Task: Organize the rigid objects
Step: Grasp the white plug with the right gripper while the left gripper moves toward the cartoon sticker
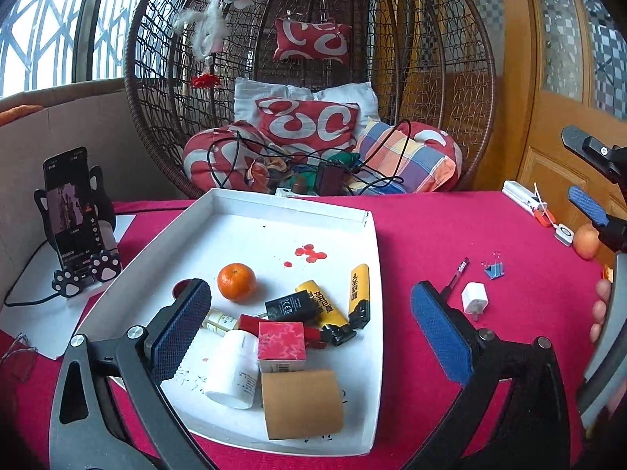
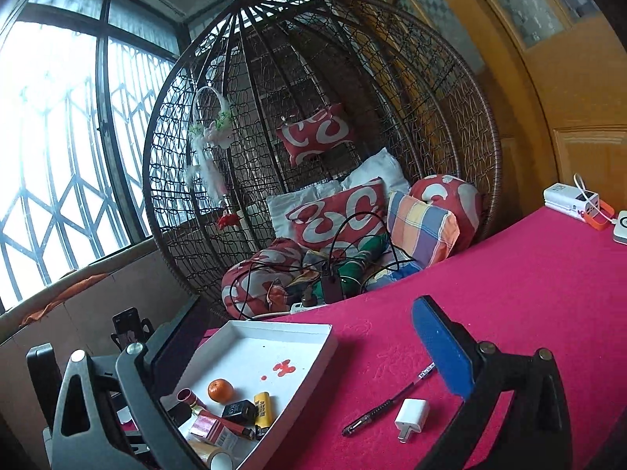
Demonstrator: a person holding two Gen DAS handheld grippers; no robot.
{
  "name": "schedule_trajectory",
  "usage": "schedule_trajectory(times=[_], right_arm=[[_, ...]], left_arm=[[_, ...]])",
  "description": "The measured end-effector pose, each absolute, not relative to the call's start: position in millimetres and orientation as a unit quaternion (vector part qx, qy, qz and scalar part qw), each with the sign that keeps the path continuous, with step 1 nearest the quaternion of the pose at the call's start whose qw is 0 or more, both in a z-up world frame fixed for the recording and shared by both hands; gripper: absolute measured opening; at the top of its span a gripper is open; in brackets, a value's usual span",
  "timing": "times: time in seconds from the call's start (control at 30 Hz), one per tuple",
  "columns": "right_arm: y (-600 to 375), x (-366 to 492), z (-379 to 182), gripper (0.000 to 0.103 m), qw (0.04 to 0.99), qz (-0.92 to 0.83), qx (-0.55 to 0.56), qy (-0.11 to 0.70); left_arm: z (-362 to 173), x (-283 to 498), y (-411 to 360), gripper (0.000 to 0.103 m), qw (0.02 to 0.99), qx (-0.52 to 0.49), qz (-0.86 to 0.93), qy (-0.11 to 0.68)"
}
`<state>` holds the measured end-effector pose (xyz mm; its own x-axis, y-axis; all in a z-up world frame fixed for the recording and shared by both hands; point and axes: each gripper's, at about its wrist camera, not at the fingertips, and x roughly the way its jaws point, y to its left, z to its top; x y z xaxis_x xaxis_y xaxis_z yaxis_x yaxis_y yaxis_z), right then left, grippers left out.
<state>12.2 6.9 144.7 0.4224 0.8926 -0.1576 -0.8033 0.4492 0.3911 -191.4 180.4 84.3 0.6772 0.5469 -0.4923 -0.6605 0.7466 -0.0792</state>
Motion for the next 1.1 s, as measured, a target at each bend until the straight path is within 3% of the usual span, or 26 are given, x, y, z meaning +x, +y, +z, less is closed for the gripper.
schedule_trajectory(times=[0.3,0.43,0.7,0.77,0.83,0.87,1.1], right_arm=[[-45.1,76.1,108.1,0.103,0.860,0.425,0.171,0.226],[-59.8,93.2,83.2,0.103,0.869,0.394,0.175,0.243],[-69.7,114.7,40.2,0.103,0.838,0.388,0.218,0.316],[-70.0,113.4,41.1,0.103,0.835,0.393,0.220,0.316],[-69.3,111.7,43.0,0.103,0.835,0.398,0.217,0.311],[-67.9,111.2,43.9,0.103,0.835,0.400,0.213,0.311],[-34.5,101.2,52.6,0.103,0.831,0.426,0.102,0.343]], left_arm=[[48.6,-122.5,120.2,0.103,0.927,-0.161,0.142,0.307],[24.9,-85.5,92.5,0.103,0.914,-0.109,0.142,0.363],[16.3,-55.5,58.8,0.103,0.908,-0.049,0.139,0.391],[14.9,-54.2,58.0,0.094,0.908,-0.047,0.130,0.395],[12.8,-55.2,59.9,0.054,0.908,-0.053,0.122,0.398],[10.9,-55.2,62.5,0.046,0.906,-0.063,0.115,0.403],[20.3,-83.8,81.7,0.046,0.913,-0.077,0.137,0.376]])
